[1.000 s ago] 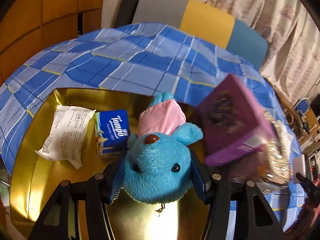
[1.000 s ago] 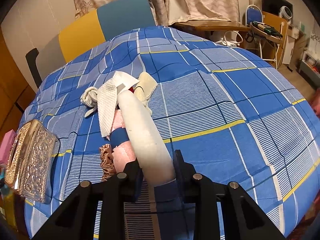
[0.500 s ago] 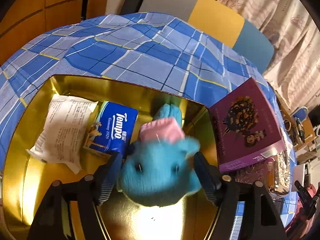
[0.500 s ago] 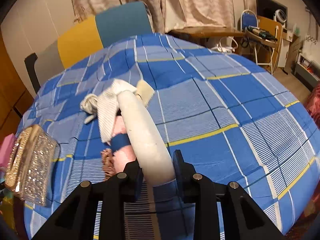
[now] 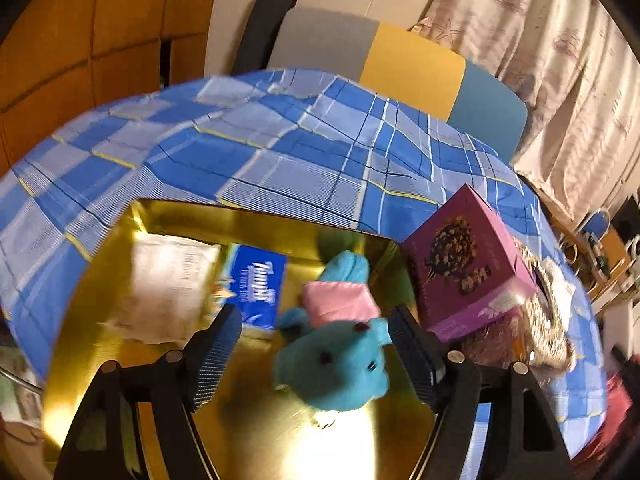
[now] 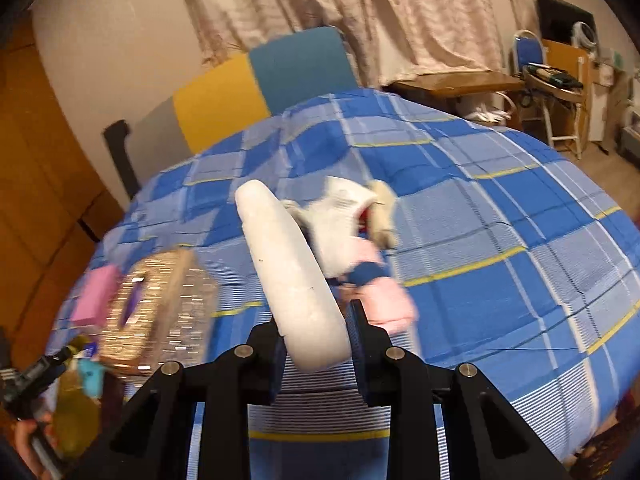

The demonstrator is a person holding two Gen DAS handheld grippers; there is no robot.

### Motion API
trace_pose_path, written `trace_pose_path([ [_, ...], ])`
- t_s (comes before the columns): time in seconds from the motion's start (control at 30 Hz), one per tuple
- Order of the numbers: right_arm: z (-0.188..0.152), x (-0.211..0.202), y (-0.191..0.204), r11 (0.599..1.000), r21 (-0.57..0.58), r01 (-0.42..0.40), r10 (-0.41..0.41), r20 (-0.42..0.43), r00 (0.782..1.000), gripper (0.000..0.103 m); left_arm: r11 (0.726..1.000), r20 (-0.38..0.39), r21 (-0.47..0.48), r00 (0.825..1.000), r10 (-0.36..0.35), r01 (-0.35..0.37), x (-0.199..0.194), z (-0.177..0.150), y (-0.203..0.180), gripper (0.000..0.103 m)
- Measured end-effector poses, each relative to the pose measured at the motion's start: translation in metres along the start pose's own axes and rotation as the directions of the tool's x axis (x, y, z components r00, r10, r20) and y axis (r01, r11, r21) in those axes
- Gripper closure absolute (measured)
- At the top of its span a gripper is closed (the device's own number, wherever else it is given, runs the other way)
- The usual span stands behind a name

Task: Organize soft objects
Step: 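Carry the blue plush bear into the gold tray and open the left tool, then carry the white plush into the gold tray and open the right tool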

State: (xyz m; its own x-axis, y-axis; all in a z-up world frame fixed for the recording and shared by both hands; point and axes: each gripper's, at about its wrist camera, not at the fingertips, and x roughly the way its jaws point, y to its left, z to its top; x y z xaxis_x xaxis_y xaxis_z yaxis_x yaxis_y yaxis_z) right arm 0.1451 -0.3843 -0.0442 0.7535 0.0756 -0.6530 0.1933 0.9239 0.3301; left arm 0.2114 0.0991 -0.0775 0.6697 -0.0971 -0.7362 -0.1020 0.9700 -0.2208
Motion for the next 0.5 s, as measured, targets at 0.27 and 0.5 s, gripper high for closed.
trace_pose_path([
  [0.27, -0.010, -0.014, 0.085, 0.984, -0.089, -0.153, 0.153, -0.011, 0.988, 0.075, 0.995, 0.017, 0.094, 0.999, 0.036, -0.037, -0.033, -0.030, 0.022, 0.027],
  [0.5, -0.039, -0.009, 0.170, 0.938, -0.160, -0.308, 0.295, -0.100, 0.950, 0.075, 0.997, 0.011, 0.055, 0.999, 0.045, -0.046, -0.043, -0.049, 0.052, 0.027],
])
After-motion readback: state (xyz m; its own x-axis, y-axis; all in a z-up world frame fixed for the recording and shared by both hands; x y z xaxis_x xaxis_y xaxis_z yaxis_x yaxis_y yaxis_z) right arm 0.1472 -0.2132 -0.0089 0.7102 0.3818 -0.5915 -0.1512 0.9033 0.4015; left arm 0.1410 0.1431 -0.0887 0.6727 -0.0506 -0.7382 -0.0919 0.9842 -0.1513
